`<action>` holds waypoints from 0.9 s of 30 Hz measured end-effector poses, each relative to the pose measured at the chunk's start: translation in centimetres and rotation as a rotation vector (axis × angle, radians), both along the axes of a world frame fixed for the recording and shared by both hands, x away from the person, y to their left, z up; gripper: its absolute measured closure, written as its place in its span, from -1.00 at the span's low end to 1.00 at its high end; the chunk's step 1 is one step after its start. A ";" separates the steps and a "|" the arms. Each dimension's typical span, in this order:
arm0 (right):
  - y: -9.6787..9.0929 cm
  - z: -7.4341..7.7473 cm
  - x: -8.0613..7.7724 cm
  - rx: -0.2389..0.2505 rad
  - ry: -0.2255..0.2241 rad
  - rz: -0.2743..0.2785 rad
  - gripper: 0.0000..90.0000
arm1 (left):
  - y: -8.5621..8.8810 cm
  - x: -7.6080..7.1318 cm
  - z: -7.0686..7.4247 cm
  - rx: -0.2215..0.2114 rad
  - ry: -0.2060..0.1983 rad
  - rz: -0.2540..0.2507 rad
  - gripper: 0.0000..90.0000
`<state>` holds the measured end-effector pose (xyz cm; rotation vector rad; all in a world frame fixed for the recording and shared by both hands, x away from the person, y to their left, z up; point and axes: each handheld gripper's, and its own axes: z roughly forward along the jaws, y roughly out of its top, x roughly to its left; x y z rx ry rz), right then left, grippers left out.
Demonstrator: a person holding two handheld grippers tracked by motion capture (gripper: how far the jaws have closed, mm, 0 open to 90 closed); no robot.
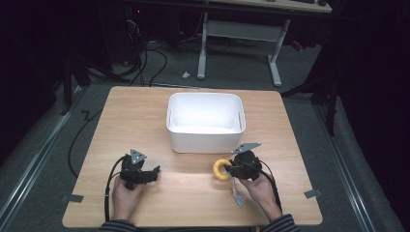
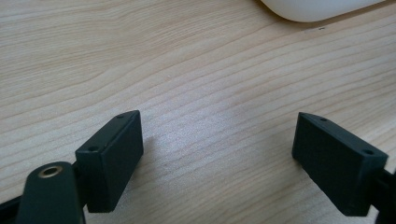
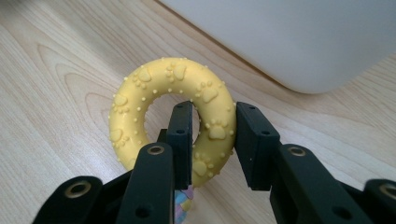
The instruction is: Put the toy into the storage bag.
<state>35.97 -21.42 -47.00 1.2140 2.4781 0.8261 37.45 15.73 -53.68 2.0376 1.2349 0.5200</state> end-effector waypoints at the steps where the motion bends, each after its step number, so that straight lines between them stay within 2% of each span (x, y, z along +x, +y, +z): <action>1: -0.5 0.3 0.0 0.015 -0.002 -0.008 0.53 | 0.0 0.0 0.0 0.000 0.000 0.000 -0.63; 7: -1.8 1.4 -0.5 0.047 -0.018 -0.030 0.53 | 0.0 0.0 0.0 0.000 0.000 0.000 -0.63; 15: -2.8 2.8 -0.8 0.060 -0.040 -0.040 0.53 | 0.0 0.0 0.0 0.000 0.000 0.000 -0.63; 17: -3.1 3.5 -1.0 0.063 -0.059 -0.036 0.53 | 0.0 0.0 0.0 0.000 0.000 0.000 -0.63; 27: -3.7 5.1 -1.3 0.074 -0.070 -0.030 0.53 | 0.0 0.0 0.0 0.000 0.000 0.000 -0.63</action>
